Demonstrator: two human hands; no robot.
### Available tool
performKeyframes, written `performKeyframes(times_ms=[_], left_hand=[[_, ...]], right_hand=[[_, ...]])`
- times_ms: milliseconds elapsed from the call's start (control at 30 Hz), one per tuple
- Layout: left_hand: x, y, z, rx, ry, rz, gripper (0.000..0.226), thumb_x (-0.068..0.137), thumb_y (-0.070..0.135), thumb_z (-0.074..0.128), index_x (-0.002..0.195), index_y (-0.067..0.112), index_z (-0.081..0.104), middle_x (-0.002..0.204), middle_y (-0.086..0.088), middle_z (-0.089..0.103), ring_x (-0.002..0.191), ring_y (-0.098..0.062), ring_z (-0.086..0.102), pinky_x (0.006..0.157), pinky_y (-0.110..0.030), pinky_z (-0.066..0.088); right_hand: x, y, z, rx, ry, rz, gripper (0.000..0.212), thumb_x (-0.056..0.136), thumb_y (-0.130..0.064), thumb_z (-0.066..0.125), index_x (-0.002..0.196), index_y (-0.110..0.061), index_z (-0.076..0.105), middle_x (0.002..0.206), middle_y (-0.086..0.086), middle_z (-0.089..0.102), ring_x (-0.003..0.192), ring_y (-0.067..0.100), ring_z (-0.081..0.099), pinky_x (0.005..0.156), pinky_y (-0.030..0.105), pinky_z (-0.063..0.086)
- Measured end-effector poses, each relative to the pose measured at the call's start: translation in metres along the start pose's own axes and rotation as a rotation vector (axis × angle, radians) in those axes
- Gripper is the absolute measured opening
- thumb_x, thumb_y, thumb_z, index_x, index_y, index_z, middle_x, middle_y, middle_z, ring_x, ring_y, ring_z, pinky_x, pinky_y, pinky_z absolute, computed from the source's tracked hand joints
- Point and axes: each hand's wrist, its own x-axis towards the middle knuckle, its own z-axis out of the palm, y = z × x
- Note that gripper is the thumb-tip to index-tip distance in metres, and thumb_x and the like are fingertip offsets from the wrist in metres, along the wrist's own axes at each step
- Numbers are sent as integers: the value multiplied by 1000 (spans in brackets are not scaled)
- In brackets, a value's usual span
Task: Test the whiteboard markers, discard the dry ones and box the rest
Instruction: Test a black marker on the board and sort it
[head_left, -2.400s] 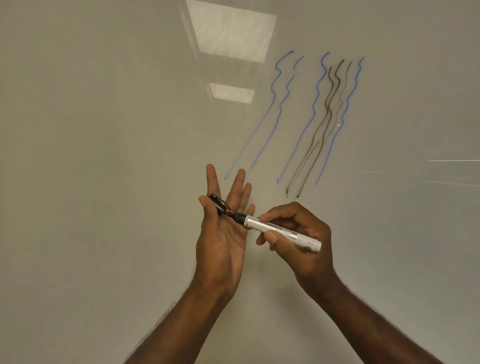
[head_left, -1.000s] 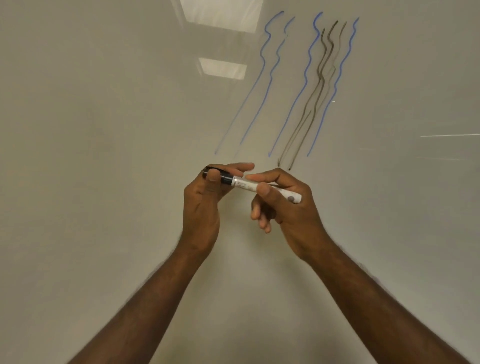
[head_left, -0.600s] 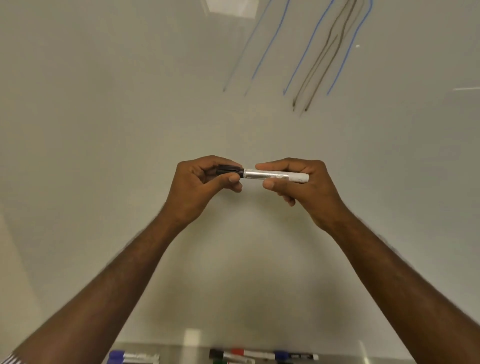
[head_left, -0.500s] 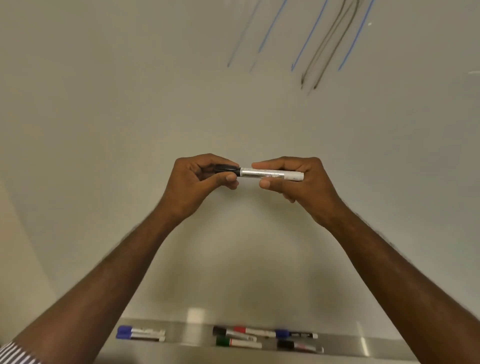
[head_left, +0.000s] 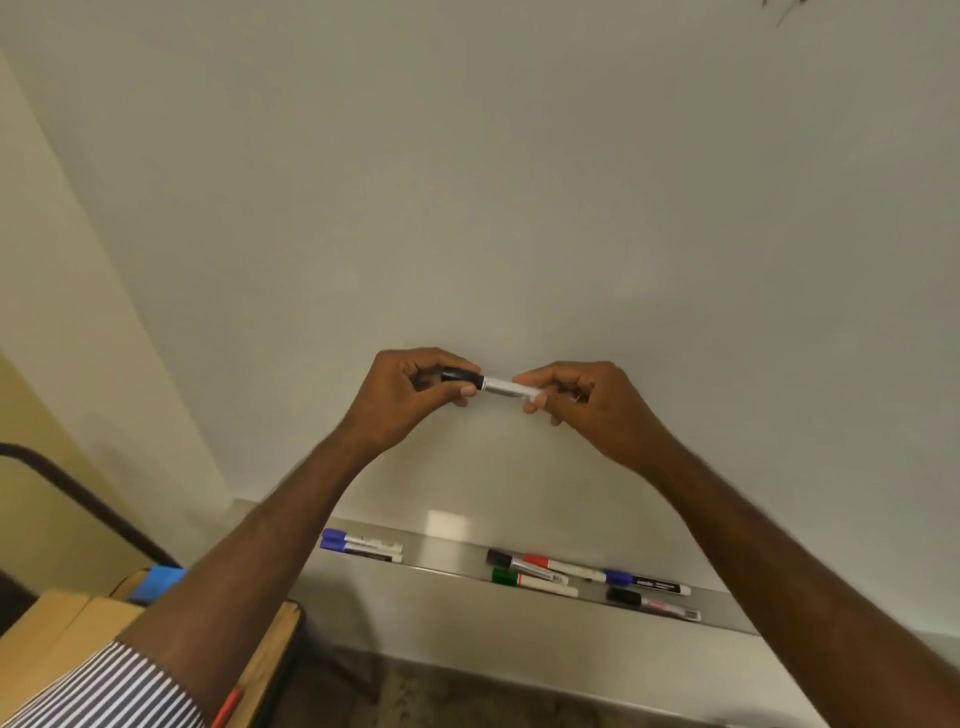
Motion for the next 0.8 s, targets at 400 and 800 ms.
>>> performKeyframes(times_ms=[400, 800], left_hand=[[-99, -136, -39, 440, -36, -175, 23, 84, 42, 76, 104, 31, 80, 99, 17, 75, 92, -1, 70, 82, -36, 58], [-151, -229, -55, 746, 26, -626, 30, 97, 16, 62, 124, 24, 72, 122, -2, 73, 111, -26, 65, 96, -35, 49]], right_hand=[[-29, 75, 169, -448, -129, 7, 40, 91, -21, 48, 124, -26, 70, 111, -2, 68, 103, 24, 61, 79, 36, 54], [-11, 116, 286, -606, -275, 39, 47, 53, -6, 89, 94, -24, 75, 88, -3, 67, 80, 20, 65, 53, 25, 52]])
